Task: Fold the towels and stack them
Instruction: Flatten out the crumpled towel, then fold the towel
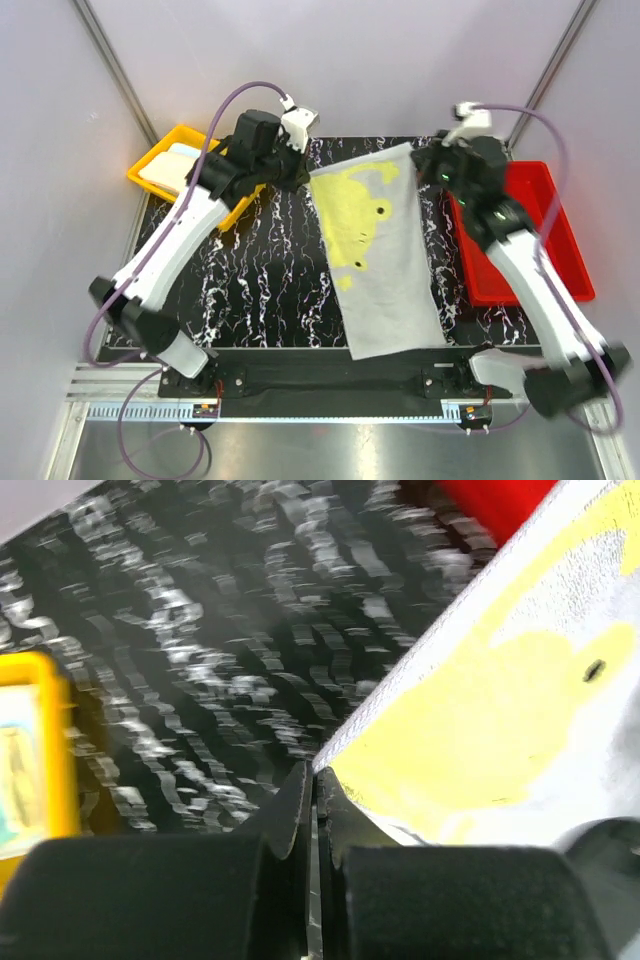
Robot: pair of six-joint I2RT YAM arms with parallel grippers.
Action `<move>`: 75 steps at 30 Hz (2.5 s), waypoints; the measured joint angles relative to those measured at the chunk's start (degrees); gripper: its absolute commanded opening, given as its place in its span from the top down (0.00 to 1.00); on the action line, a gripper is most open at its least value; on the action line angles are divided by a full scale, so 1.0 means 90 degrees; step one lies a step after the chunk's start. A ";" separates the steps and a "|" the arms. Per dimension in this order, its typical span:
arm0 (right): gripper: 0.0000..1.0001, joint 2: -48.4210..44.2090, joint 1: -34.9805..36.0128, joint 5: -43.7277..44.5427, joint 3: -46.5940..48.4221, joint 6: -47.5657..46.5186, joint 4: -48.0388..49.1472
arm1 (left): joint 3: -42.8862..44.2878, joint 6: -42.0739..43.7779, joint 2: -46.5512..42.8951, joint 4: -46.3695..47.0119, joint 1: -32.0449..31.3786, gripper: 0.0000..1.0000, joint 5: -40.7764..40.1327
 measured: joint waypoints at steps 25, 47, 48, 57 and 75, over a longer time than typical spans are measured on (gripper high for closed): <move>1.00 0.5887 -0.0967 -0.2586 0.1302 -0.0661 0.3325 | 0.0736 0.2793 0.3708 0.1333 0.1168 1.00 -0.0814; 1.00 0.3453 -0.0962 -0.2691 -0.1923 -0.0398 0.2926 | -0.2390 0.2616 0.1659 0.1664 -0.0085 1.00 -0.1780; 1.00 0.3405 -0.0959 -0.2693 -0.2050 -0.0323 0.2914 | -0.2506 0.2574 0.1630 0.1678 -0.0126 1.00 -0.1785; 0.72 0.3332 -0.0736 -0.2477 -0.2997 0.0272 0.2399 | -0.3519 0.2229 0.1464 0.1632 -0.0508 0.77 -0.2033; 0.62 0.3203 -0.0430 -0.2344 -0.2409 0.1484 0.0415 | -0.4473 -0.1319 0.0318 0.2198 0.0420 0.53 -0.0661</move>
